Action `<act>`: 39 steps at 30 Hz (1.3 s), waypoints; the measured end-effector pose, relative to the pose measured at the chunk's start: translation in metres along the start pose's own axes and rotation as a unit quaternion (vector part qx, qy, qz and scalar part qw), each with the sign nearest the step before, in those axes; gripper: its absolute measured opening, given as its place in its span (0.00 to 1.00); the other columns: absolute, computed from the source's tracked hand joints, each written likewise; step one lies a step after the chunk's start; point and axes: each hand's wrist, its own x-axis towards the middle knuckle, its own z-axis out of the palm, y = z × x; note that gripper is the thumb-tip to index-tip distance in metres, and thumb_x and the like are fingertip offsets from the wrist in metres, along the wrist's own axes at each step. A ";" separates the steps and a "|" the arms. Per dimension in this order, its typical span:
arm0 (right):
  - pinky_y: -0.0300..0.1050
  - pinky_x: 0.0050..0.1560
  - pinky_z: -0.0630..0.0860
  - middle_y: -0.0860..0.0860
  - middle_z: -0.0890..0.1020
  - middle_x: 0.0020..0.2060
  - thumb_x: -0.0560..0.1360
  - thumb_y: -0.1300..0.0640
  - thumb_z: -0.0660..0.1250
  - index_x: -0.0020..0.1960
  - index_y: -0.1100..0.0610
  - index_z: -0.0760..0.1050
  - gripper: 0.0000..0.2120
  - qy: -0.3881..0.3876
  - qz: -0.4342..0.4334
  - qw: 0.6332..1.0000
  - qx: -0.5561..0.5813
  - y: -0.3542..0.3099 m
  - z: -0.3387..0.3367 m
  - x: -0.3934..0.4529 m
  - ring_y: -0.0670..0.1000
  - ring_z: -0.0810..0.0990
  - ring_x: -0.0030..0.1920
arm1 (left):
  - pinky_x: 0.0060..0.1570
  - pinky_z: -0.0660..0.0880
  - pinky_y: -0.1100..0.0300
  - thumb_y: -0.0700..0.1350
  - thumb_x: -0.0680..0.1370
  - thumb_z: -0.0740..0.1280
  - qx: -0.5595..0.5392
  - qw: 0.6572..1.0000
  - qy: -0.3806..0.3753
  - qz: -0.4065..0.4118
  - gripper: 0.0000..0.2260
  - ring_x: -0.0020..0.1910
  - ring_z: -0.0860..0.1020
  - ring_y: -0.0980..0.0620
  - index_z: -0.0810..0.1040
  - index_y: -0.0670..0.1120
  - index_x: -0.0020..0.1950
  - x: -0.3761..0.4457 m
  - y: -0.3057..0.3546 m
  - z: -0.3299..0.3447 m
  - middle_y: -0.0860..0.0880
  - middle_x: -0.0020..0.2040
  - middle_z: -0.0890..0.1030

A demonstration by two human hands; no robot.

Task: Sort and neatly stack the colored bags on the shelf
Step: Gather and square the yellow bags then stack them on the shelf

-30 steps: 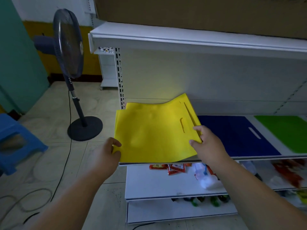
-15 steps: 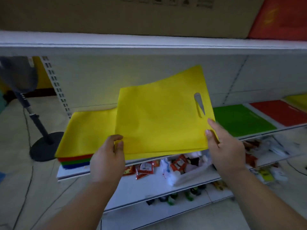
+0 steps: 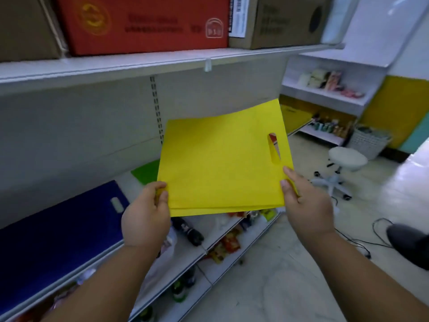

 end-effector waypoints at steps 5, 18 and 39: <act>0.46 0.52 0.74 0.54 0.81 0.61 0.80 0.51 0.64 0.69 0.50 0.74 0.19 0.030 0.055 0.998 -0.026 0.081 -0.003 0.074 0.57 0.80 0.58 | 0.31 0.71 0.57 0.49 0.80 0.64 -0.030 0.999 -0.031 0.011 0.09 0.34 0.75 0.48 0.78 0.54 0.60 0.056 0.051 0.111 0.53 0.34 0.77; 0.41 0.56 0.69 0.52 0.79 0.63 0.79 0.50 0.64 0.69 0.47 0.73 0.18 0.085 0.178 0.979 -0.041 0.304 -0.066 0.270 0.54 0.77 0.62 | 0.41 0.79 0.51 0.50 0.79 0.64 -0.083 0.982 -0.148 0.080 0.13 0.43 0.82 0.43 0.77 0.60 0.63 0.171 0.240 0.392 0.50 0.49 0.83; 0.50 0.53 0.75 0.57 0.81 0.59 0.80 0.48 0.62 0.70 0.53 0.72 0.20 -0.159 -0.014 0.987 0.024 0.529 0.054 0.646 0.59 0.80 0.56 | 0.29 0.68 0.50 0.48 0.83 0.61 0.056 0.994 -0.020 -0.091 0.13 0.26 0.71 0.44 0.75 0.56 0.66 0.320 0.341 0.632 0.49 0.29 0.73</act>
